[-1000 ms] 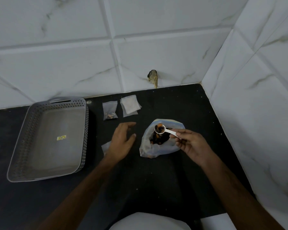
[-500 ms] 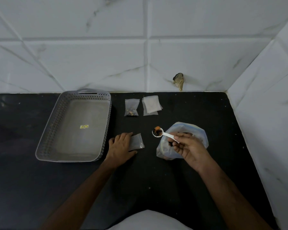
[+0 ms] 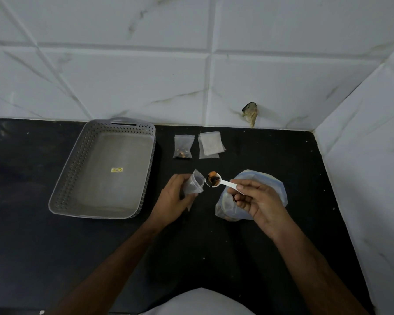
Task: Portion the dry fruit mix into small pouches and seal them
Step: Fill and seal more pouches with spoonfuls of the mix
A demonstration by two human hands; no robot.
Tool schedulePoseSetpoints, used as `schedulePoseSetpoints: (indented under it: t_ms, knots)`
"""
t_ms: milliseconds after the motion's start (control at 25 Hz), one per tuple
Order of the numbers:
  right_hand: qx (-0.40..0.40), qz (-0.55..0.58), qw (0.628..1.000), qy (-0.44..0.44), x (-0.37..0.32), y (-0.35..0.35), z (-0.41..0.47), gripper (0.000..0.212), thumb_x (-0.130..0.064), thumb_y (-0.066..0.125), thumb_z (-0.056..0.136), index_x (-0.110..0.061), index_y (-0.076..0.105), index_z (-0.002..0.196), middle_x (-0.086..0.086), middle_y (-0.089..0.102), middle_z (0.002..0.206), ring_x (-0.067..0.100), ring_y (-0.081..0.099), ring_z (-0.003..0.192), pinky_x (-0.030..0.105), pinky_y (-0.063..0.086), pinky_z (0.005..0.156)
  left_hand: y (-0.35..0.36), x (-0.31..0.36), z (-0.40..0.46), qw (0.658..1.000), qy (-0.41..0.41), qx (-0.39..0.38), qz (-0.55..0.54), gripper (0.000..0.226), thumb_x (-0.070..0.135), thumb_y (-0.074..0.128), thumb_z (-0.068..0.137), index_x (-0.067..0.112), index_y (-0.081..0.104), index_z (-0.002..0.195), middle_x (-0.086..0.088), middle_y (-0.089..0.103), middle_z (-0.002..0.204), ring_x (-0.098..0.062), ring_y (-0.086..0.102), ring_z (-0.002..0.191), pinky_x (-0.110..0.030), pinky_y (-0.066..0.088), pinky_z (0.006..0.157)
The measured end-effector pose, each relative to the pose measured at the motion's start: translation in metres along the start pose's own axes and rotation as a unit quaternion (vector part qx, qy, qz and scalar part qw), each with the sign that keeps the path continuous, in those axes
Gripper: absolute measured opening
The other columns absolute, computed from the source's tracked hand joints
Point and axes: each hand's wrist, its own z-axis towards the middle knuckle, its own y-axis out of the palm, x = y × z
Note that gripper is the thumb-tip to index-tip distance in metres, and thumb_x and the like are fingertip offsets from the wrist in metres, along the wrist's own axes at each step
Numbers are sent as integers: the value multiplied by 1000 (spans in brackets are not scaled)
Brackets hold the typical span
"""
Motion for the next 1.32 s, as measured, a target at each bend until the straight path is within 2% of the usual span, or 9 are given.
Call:
schedulePoseSetpoints:
  t_ms: [120, 480, 680, 840, 920, 1000, 1120, 1240, 1320]
  knots:
    - [1, -33, 999, -36, -5, 6, -3, 22, 3, 56, 97, 2, 71, 112, 18, 76, 95, 14, 67, 74, 25, 56, 70, 2, 19, -1, 999, 14, 17, -26, 51, 28, 76, 86, 22, 55, 132, 9, 55, 128, -2, 55, 117, -33, 53, 99]
    - [25, -140, 984, -112, -10, 9, -6, 22, 1, 57, 98, -5, 73, 111, 10, 77, 91, 14, 67, 74, 26, 54, 67, 8, 38, -1, 996, 52, 23, -68, 52, 31, 75, 85, 24, 54, 131, 10, 54, 128, -9, 57, 117, -36, 58, 89]
    - [43, -295, 932, -206, -10, 15, -11, 22, -3, 61, 98, -17, 74, 107, -3, 75, 85, 11, 70, 76, 26, 58, 70, 9, 41, -4, 994, 45, 37, -94, 50, 20, 78, 87, 25, 53, 130, 11, 56, 129, -7, 57, 119, -34, 56, 94]
    - [41, -436, 857, -272, -9, 28, -22, 24, -9, 62, 97, -30, 69, 104, -11, 69, 84, 3, 66, 79, 20, 56, 75, 13, 49, -3, 988, 42, 52, -137, 51, 14, 78, 87, 21, 54, 131, 9, 58, 128, -11, 60, 118, -32, 57, 92]
    - [35, -493, 778, -387, -10, 31, -27, 26, -4, 61, 96, -21, 73, 112, -12, 70, 95, 4, 65, 84, 27, 57, 80, 14, 53, -2, 983, 41, 64, -167, 53, 13, 78, 86, 21, 52, 132, 6, 59, 129, -12, 60, 119, -30, 57, 91]
    - [-16, -562, 699, -442, -12, 32, -27, 30, 1, 58, 94, -8, 71, 120, 3, 71, 111, 20, 66, 101, 44, 55, 89, 14, 57, -1, 978, 42, 79, -188, 53, 11, 78, 86, 20, 51, 132, 4, 59, 129, -14, 60, 120, -30, 57, 91]
    - [-27, -720, 542, -432, -10, 33, -25, 64, -7, 86, 72, -9, 57, 129, 8, 71, 121, 23, 68, 105, 33, 52, 94, 13, 64, -1, 971, 55, 98, -210, 49, 5, 76, 87, 12, 53, 129, -2, 60, 124, -18, 62, 114, -25, 55, 87]
    - [-10, -667, 572, -477, 1, 20, -19, 78, -5, 91, 58, -13, 52, 125, 7, 75, 111, 22, 73, 93, 27, 40, 91, 12, 65, -2, 972, 60, 107, -202, 48, 5, 76, 87, 12, 53, 128, -3, 60, 123, -16, 62, 113, -20, 53, 85]
    - [-4, -666, 541, -514, 2, 16, -19, 63, -5, 82, 69, -11, 56, 126, 8, 74, 115, 22, 72, 95, 27, 36, 91, 12, 63, -3, 971, 63, 106, -204, 47, 6, 76, 87, 15, 54, 128, -2, 60, 122, -17, 63, 112, -22, 55, 85]
